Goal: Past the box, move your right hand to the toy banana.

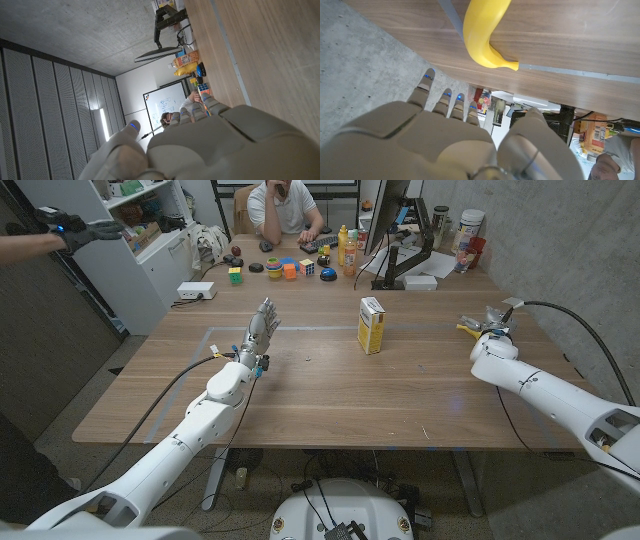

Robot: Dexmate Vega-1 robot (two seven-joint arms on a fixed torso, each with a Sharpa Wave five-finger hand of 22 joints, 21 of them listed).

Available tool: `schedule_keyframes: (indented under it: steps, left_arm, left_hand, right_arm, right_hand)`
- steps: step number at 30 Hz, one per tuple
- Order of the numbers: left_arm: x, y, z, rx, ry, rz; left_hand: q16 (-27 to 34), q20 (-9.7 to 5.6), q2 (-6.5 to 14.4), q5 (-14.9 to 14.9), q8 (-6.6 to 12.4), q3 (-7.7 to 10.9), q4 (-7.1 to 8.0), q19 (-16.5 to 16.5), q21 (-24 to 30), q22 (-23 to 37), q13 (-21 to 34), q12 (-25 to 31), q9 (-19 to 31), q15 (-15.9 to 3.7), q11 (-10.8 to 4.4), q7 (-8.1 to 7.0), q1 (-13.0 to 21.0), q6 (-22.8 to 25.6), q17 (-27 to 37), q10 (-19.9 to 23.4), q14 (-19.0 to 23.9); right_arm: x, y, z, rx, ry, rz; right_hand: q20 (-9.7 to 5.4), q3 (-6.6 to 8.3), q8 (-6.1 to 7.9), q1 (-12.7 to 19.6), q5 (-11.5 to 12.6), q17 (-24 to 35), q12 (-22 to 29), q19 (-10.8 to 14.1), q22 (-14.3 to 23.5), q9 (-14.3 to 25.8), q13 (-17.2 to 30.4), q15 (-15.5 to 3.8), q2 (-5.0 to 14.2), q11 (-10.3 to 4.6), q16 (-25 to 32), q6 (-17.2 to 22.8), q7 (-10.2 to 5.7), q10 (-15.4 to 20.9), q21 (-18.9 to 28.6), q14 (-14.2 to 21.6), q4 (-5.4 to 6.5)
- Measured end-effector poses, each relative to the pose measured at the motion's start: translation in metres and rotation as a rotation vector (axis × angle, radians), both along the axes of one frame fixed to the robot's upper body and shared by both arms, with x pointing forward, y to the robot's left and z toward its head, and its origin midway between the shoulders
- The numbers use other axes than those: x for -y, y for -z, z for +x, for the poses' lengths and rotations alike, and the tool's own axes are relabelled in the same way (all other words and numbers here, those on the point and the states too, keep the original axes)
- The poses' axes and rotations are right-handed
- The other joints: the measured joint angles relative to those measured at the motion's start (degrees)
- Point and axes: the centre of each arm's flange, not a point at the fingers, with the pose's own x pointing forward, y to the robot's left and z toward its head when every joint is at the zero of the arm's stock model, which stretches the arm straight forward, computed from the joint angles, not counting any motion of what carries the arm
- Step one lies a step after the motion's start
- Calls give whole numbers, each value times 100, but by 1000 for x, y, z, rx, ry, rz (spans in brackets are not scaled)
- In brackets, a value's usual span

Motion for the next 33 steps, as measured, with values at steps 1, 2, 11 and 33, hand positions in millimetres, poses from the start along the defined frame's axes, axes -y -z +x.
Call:
schedule_keyframes:
  steps: [1, 2, 11, 33]
  left_arm:
    - [0, 0, 0, 0, -1, 0]
    - [-1, 0, 1, -1, -1, 0]
    - [-1, 0, 3, -4, -3, -1]
    - [3, -1, 5, -5, 1, 2]
  left_hand:
    - [0, 0, 0, 0, 0, 0, 0, 0, 0, 0, 0, 0, 0, 0, 0, 0, 0, 0, 0, 0, 0]
    - [0, 0, 0, 0, 0, 0, 0, 0, 0, 0, 0, 0, 0, 0, 0, 0, 0, 0, 0, 0, 0]
    - [0, 0, 0, 0, 0, 0, 0, 0, 0, 0, 0, 0, 0, 0, 0, 0, 0, 0, 0, 0, 0]
    - [0, 0, 0, 0, 0, -16, -16, 0, 0, 0, 0, 0, 0, 0, 0, 0, 0, 0, 0, 0, 0]
  right_arm:
    - [-1, 0, 1, -4, -2, -2]
    - [-2, 0, 2, -9, -4, -4]
    - [-6, 4, 10, -52, -21, -13]
    - [1, 10, 17, -101, -32, 0]
  right_hand:
    - [22, -9, 0, 0, 0, 0, 0, 25, 0, 0, 0, 0, 0, 0, 0, -12, -12, 0, 6, 0, -22]
    - [13, -8, 0, 47, 0, 0, 0, 90, 0, 0, 0, 0, 14, 0, 0, -22, -22, 0, 11, 0, -39]
    - [30, 6, 0, 175, 21, -10, 45, 278, 0, 0, 0, -31, -8, -22, 0, -83, -20, 23, 49, 30, -100]
    - [10, 29, 0, 382, 63, -13, 44, 709, -6, -1, -1, -73, 70, -24, -1, -82, -20, 25, 116, 112, -218]
